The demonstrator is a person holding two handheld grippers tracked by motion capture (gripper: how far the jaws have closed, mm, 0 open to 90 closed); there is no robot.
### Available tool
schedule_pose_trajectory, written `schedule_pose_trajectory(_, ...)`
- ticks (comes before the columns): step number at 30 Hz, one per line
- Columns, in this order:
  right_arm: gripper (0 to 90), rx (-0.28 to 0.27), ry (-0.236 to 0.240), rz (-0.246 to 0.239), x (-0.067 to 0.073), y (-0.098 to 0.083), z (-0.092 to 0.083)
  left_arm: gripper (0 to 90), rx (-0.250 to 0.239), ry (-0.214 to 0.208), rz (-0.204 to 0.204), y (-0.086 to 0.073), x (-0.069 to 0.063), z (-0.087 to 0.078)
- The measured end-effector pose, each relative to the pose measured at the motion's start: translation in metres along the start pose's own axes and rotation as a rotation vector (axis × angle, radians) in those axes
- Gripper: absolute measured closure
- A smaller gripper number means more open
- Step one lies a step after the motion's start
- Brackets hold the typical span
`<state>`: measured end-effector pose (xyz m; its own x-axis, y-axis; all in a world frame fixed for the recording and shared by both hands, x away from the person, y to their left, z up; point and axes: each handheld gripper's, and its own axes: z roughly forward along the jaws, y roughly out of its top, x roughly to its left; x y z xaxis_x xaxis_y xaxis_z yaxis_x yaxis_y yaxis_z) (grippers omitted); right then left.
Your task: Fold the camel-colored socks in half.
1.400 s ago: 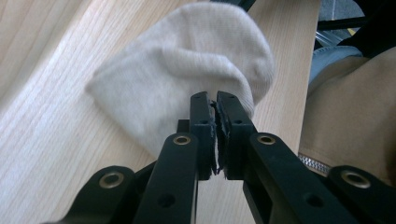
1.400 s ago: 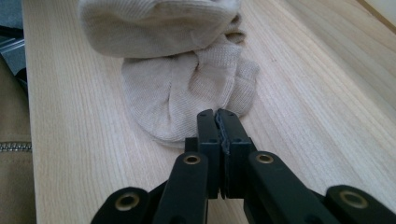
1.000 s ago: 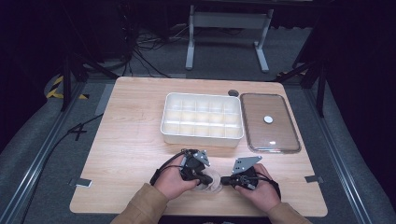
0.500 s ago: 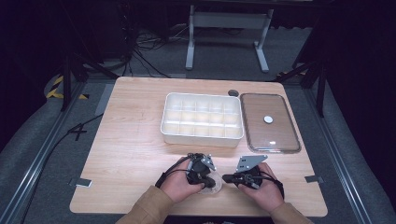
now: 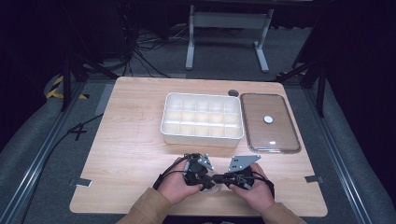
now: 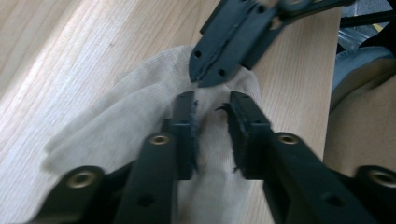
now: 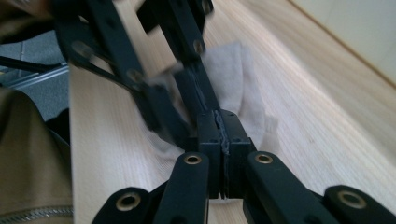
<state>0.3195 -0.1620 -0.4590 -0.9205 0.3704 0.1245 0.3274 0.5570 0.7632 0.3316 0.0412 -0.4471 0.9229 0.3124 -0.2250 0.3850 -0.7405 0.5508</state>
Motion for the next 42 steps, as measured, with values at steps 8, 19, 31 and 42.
schedule_pose_trajectory(8, 89.6, 0.033, -0.002, -0.005, -0.006, -0.005, 0.007, 69.0, -0.029, 0.025, -0.027, -0.015, 0.013, -0.033)
schedule_pose_trajectory(19, 89.4, 0.022, -0.021, -0.011, -0.012, -0.006, 0.006, 72.8, 0.062, 0.03, -0.035, -0.021, 0.014, -0.013)
schedule_pose_trajectory(31, 74.9, -0.001, -0.022, -0.056, 0.005, 0.002, 0.006, 73.2, 0.055, 0.037, -0.054, -0.019, 0.015, -0.012)
schedule_pose_trajectory(42, 64.6, 0.04, 0.024, -0.101, -0.005, -0.014, 0.007, 71.8, 0.034, 0.006, -0.07, -0.02, 0.02, -0.012)
